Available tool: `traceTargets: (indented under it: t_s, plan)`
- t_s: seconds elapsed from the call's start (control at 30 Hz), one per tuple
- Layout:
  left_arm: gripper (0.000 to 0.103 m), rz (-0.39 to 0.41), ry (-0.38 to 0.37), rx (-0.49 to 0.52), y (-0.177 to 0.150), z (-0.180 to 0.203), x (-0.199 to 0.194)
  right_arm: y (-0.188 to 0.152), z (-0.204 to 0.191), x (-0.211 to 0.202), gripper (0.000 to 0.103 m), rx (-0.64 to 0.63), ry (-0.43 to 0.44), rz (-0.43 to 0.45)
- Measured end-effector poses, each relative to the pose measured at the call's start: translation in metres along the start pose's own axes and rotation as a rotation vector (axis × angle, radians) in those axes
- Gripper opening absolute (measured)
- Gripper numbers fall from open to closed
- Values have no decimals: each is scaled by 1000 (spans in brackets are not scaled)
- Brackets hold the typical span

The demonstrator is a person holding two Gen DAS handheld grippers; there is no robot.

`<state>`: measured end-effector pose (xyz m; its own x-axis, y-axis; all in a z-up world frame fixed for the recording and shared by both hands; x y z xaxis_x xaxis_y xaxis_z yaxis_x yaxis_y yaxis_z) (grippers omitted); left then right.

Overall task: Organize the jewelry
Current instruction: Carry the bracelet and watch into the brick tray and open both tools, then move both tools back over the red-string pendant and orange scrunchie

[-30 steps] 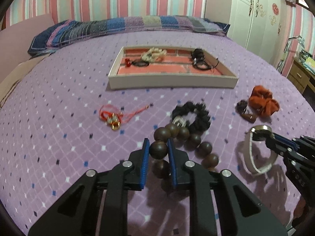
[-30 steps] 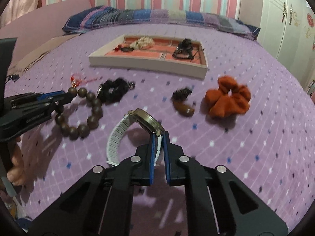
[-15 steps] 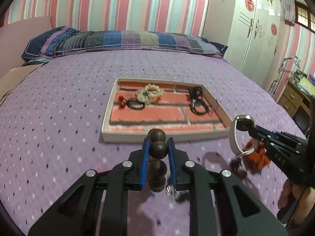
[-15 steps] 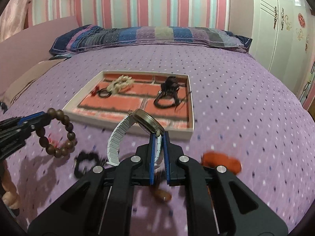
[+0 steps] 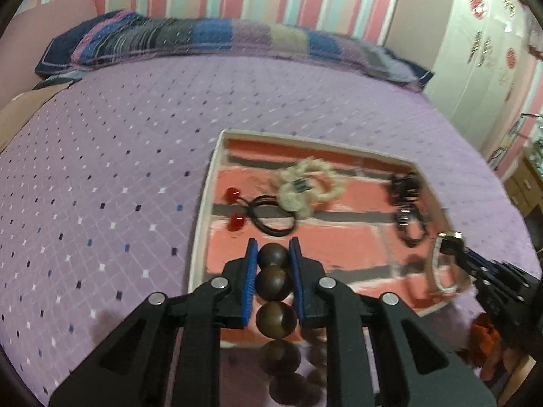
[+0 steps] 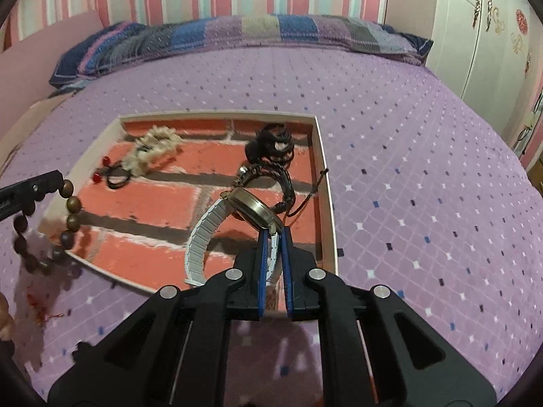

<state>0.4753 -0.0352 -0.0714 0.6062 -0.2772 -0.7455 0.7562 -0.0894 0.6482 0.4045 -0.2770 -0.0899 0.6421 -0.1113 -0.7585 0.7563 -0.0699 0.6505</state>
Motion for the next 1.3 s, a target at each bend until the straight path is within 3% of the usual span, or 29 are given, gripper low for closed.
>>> traceTargets:
  t_s: [0.17, 0.67, 0.83, 0.87, 0.97, 1.0, 1.07, 1.13, 1.17, 1.2, 1.3]
  plan:
    - [20, -37, 88, 19, 5, -18, 33, 1, 5, 20, 9, 15, -19, -23]
    - [20, -59, 94, 40, -2, -14, 55, 8, 7, 39, 12, 16, -24, -48]
    - [21, -32, 81, 53, 5, -4, 34, 9, 2, 26, 38, -7, 3, -47]
    - [27, -31, 77, 56, 6, -3, 28, 11, 1, 19, 44, -17, 6, -40]
    - [55, 4, 85, 68, 6, -3, 0, 14, 3, -4, 66, -39, 26, -14]
    - [60, 21, 89, 69, 5, -5, -13, 15, 6, -15, 69, -47, 32, -3]
    - [61, 46, 98, 76, 1, -9, -37, 14, 15, -39, 83, -48, 52, 29]
    - [71, 77, 132, 89, -8, -17, -65, 13, 25, -58, 93, -34, 59, 57]
    - [81, 94, 147, 87, -11, -20, -74, 11, 32, -68, 97, -23, 56, 73]
    - [85, 127, 168, 79, -17, -26, -90, 8, 41, -79, 97, -6, 51, 91]
    - [86, 164, 179, 61, -39, -36, -115, -5, 61, -101, 99, 29, 48, 125]
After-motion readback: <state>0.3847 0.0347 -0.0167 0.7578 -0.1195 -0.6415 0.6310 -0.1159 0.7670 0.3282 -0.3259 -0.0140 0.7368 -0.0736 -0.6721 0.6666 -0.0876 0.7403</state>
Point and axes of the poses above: each gripper's, at about its wrist camera, not at the fingertips, and x roughly the way its jaws point, z to its right, y to its top, the point moved 8 cm from there along x, roughly the way its jaws point
